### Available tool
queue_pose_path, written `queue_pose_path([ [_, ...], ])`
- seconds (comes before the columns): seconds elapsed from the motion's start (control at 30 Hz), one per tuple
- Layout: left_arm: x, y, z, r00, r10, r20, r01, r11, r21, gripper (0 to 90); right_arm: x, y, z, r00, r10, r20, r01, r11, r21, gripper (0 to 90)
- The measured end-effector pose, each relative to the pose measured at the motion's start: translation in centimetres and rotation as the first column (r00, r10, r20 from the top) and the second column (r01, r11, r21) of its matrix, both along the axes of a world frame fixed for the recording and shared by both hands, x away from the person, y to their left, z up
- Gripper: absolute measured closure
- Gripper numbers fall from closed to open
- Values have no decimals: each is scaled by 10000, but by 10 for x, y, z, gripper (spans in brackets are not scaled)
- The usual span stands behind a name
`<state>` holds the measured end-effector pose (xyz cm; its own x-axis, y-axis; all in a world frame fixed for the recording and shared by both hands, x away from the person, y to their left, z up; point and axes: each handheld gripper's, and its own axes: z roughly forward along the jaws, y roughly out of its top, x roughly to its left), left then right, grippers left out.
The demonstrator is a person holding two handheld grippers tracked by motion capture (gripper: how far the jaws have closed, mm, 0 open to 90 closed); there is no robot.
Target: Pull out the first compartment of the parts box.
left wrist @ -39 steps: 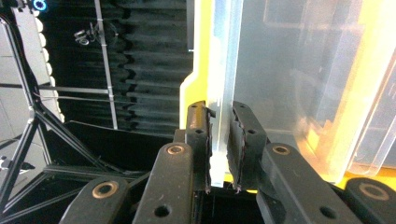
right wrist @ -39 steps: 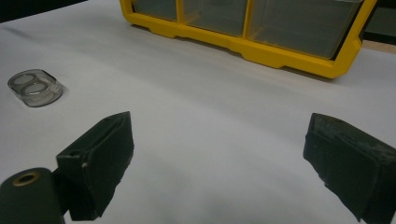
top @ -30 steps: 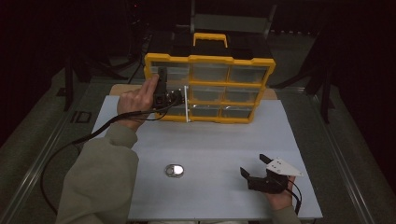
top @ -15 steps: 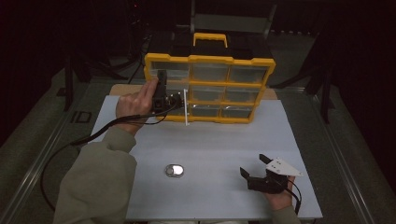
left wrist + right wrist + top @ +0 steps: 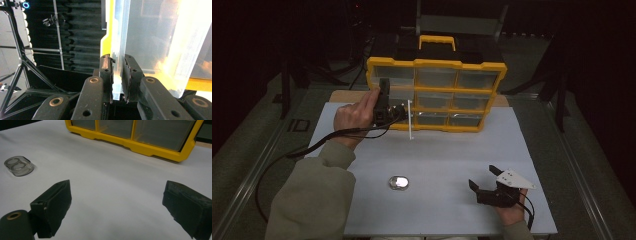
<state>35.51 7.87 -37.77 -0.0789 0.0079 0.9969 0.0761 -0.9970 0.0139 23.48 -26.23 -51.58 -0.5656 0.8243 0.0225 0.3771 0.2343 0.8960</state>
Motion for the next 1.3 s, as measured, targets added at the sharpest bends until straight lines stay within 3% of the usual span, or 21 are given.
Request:
queue_pose_path([
  [1.13,-26,4,0,9999,-134,26,134,9997,-181,805,0,1,0,10000,20,-29,-20,10000,8,84],
  [1.3,-28,4,0,9999,-118,37,118,9999,-38,805,0,1,-1,10000,20,-10,-20,10000,8,84],
])
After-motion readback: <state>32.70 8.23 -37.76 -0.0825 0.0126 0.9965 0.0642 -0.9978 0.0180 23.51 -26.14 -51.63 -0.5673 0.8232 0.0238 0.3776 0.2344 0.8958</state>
